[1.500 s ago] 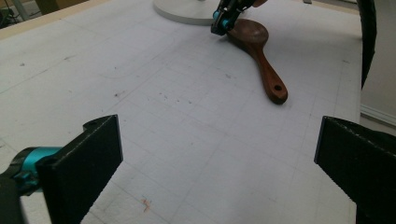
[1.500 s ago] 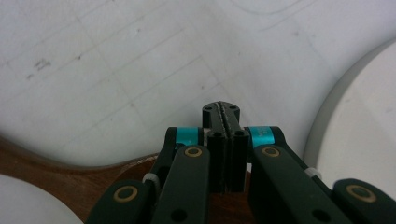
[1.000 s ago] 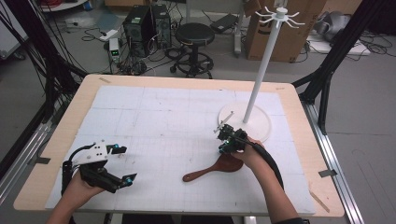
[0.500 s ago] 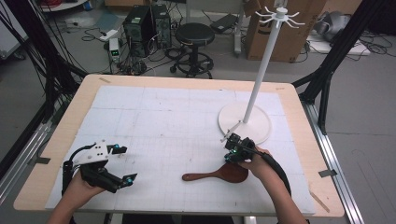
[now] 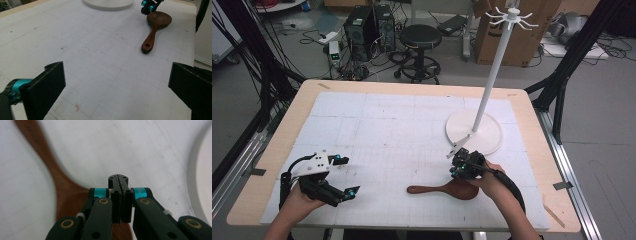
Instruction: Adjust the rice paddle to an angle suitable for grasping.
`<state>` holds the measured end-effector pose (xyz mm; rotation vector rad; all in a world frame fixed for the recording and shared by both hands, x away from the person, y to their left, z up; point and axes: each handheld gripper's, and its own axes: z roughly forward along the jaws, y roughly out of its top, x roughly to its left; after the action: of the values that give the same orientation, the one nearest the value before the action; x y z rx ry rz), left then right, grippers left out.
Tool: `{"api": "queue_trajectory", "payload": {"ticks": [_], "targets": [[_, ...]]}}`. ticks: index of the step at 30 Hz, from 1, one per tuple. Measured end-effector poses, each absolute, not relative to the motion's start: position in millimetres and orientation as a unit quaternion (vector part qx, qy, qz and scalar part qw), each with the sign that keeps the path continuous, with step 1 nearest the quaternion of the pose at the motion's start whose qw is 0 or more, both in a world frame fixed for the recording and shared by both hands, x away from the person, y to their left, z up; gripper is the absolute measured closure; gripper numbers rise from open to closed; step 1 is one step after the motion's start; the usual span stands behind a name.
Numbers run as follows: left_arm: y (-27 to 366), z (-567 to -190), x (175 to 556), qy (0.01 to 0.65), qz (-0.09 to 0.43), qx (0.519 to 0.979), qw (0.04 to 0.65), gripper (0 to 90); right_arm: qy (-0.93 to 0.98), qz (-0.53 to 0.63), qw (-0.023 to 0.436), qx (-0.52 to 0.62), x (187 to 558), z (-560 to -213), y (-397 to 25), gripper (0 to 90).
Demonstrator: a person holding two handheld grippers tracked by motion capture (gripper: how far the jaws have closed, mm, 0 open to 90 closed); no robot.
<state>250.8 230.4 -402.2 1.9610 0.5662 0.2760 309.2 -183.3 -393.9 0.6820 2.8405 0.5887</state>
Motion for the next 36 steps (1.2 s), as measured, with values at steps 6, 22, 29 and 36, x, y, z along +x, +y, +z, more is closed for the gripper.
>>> {"api": "queue_trajectory", "payload": {"ticks": [6,22,29,36], "targets": [[231.5,-401.7,250.7,0.234,0.115,0.818,0.513,1.6,0.963,0.209,0.072,0.155,288.9,-386.4,-146.7,89.6],[233.8,-402.4,250.1,0.235,0.117,0.818,0.512,1.7,0.979,0.193,0.024,0.068,269.4,-398.5,-103.8,89.6],[233.2,-402.9,250.9,0.236,0.117,0.818,0.511,1.6,0.981,0.182,0.013,0.061,271.5,-403.2,-100.4,89.6],[232.7,-403.2,250.7,0.236,0.116,0.819,0.51,1.6,0.983,0.17,0.019,0.063,275.0,-409.2,-98.4,89.6]]}}
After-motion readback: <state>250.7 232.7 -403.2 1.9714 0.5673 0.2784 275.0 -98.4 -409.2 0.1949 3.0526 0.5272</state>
